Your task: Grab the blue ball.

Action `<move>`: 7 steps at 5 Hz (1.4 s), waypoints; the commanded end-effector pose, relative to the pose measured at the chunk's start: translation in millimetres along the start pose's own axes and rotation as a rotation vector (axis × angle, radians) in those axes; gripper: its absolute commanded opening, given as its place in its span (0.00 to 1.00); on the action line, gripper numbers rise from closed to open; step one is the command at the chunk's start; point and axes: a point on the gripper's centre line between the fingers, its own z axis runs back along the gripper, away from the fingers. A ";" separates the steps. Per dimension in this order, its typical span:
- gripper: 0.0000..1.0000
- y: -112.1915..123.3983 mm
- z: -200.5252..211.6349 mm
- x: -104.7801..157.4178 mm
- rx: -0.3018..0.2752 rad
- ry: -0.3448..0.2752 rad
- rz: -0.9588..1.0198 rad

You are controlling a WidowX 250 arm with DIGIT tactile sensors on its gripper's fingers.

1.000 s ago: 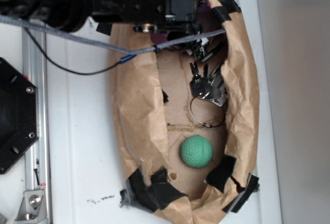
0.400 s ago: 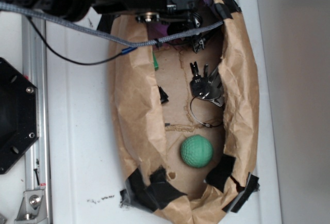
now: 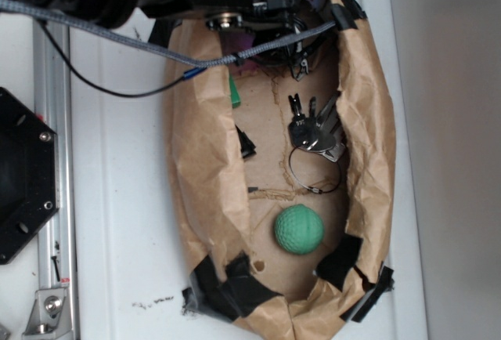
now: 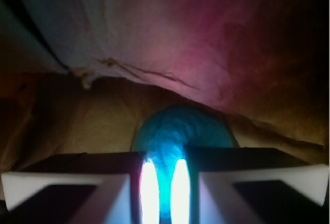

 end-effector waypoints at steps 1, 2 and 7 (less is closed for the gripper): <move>0.00 7.8 1.0 10.6 -0.003 -0.038 0.008; 0.00 6.5 0.9 9.7 -0.004 -0.037 0.001; 0.00 -100.3 174.5 -9.6 -0.384 0.146 -0.386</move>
